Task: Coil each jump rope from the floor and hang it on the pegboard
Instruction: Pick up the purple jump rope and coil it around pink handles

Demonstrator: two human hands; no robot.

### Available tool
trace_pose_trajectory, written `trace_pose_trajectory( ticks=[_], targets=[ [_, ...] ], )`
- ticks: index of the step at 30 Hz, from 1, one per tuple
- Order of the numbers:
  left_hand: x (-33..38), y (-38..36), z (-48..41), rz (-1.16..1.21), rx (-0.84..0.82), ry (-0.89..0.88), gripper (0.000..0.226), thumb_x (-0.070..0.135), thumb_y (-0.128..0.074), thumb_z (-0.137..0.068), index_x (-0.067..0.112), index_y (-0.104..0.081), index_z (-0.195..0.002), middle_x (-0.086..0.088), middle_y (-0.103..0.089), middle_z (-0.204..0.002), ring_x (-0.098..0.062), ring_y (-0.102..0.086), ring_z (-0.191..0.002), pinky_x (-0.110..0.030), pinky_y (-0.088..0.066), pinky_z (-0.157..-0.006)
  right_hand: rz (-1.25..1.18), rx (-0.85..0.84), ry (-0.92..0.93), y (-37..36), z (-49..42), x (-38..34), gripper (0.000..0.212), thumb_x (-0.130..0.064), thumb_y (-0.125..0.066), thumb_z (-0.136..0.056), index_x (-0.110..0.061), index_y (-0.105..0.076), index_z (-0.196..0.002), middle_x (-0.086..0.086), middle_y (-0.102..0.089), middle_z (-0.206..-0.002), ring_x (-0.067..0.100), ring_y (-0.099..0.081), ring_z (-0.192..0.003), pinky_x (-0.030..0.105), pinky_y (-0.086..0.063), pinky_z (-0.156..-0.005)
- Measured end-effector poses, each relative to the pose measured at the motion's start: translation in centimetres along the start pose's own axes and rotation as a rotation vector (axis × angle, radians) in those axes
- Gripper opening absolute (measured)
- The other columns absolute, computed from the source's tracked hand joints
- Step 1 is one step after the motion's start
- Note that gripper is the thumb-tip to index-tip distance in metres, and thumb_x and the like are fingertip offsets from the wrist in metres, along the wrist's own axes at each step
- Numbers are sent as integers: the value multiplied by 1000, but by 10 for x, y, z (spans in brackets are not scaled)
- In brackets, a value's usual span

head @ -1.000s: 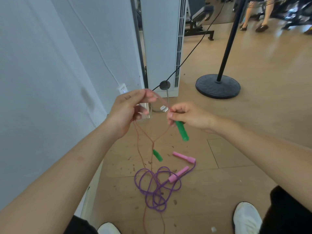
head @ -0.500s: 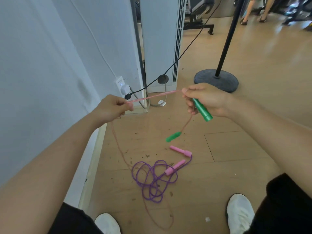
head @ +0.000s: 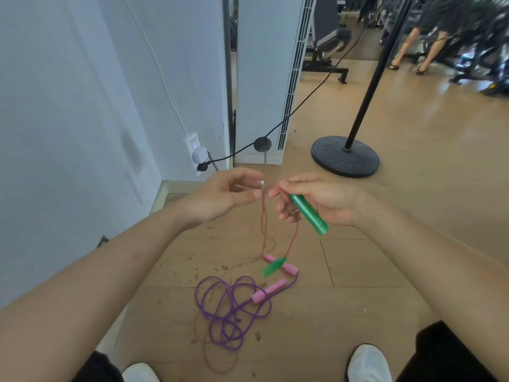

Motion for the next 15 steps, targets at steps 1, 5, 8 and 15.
trace_pose_trajectory(
  ticks=[1,5,8,15],
  targets=[
    [2,-5,-1,-14,-28,-39,27,17,-68,-94,18,-67,-121,1,-72,-116,-7,-67,-108,-18,-52,-91,-10,-15,-5,-1,0,0,32,-20,-43,-104,3,-61,-117,12,-68,-82,25,-69,-77,36,-55,-74],
    [4,-7,0,16,29,-77,16,8,-71,-90,0,-73,-104,-21,-73,-101,-15,-66,-89,-27,-53,-87,-12,-50,-31,-4,3,0,31,-19,-42,-104,1,-65,-111,16,-70,-85,30,-71,-80,42,-56,-83],
    [5,-2,0,-24,82,-77,5,12,-74,-88,7,-75,-90,-14,-74,-87,-10,-64,-78,-24,-51,-78,7,-69,-55,-4,5,2,33,-20,-41,-105,3,-63,-115,16,-70,-85,30,-70,-81,47,-54,-90],
    [-11,35,-8,11,611,115,14,28,-61,-94,17,-67,-87,4,-67,-82,-19,-74,-72,-43,-58,-80,-14,-71,-57,1,5,6,31,-21,-43,-104,-1,-66,-111,10,-63,-76,25,-65,-72,43,-56,-80]
  ],
)
Point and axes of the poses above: each hand's wrist, its own z-axis away from the middle knuckle, its own y-axis out of the back of the hand, x = y × z, the point moved 2 cm from there along -z, towards the middle knuckle
